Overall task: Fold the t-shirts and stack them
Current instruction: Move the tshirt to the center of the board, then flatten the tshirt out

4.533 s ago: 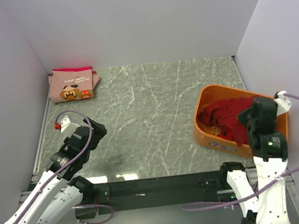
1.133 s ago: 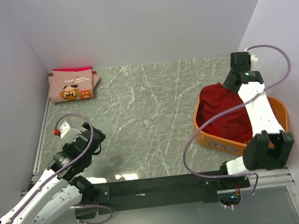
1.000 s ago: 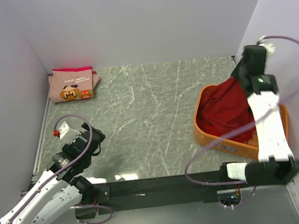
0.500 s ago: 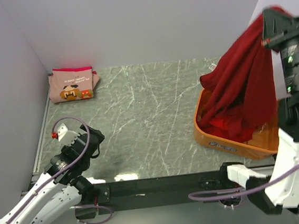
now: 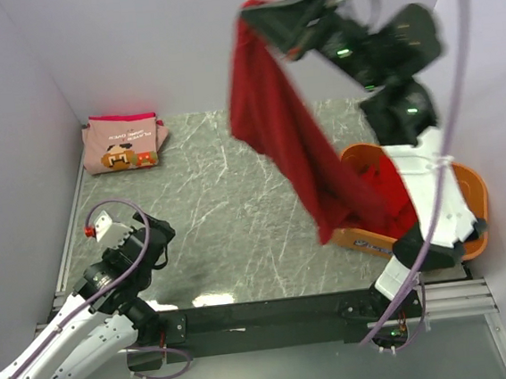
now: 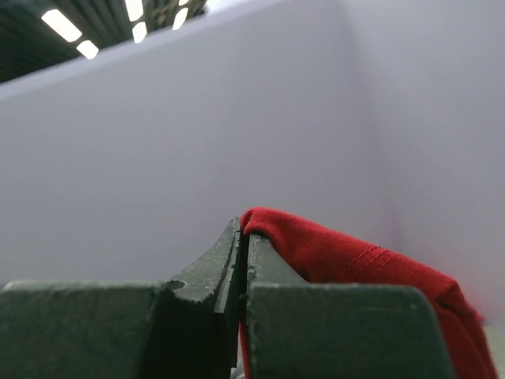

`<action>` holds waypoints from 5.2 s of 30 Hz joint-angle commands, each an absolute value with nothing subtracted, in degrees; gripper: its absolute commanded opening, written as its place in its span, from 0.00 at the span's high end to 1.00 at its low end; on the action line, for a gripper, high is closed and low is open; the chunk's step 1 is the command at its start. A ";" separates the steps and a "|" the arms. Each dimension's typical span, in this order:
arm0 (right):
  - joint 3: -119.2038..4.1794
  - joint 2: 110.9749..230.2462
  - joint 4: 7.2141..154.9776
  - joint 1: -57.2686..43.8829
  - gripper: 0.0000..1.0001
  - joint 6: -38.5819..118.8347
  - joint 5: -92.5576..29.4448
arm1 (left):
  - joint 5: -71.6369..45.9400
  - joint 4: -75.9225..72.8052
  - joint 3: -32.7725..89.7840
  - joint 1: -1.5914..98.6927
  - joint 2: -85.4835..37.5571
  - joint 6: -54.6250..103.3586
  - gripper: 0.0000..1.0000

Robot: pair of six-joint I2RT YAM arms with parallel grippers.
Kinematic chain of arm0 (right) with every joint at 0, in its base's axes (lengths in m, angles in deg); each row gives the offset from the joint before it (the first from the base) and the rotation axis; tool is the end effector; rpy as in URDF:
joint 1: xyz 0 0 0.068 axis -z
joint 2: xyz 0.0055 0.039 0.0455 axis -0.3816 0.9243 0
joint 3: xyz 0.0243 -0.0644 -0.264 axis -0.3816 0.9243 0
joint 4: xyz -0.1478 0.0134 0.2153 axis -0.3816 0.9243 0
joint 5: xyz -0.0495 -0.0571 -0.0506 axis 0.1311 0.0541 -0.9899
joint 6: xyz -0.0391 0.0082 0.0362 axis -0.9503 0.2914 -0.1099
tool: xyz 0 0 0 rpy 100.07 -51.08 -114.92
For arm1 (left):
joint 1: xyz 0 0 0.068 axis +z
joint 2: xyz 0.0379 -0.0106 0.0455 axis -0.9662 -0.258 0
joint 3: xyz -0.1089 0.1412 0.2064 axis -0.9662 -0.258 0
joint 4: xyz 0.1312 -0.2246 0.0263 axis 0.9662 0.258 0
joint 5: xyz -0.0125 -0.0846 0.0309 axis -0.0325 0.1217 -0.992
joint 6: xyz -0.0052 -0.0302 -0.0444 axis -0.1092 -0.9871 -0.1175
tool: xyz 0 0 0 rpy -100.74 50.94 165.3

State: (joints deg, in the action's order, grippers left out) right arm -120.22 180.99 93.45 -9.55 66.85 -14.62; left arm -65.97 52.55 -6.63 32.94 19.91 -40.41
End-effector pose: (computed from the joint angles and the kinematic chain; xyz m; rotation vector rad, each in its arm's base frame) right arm 0.1945 0.1390 0.6567 -0.4092 1.0401 1.2410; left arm 0.0921 -0.0494 0.2628 -0.9463 1.9005 -0.2758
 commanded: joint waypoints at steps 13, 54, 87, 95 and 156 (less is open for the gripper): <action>-121.63 190.25 79.20 -27.22 1.00 59.68 -28.73 | -66.46 53.63 -5.34 32.07 23.84 -42.54 0.01; -57.29 179.98 104.85 -9.37 0.17 56.97 -60.81 | -44.23 38.08 -12.54 54.39 -1.37 -34.90 0.00; -60.97 199.56 92.54 -27.49 0.49 49.57 -41.13 | -40.71 28.93 -19.14 59.23 -9.82 -31.91 0.99; -60.19 199.13 92.11 -27.40 0.89 50.27 -40.43 | -43.52 31.92 -18.88 59.23 -5.08 -31.38 0.99; -82.79 151.48 86.05 -25.56 1.00 27.69 -67.40 | -54.84 32.18 51.09 60.02 2.07 -9.85 0.99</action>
State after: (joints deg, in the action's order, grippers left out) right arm -86.67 148.31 92.49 -27.28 31.14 -56.80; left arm -45.69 32.40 54.03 59.67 8.77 -12.13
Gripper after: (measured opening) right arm 0.007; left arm 0.023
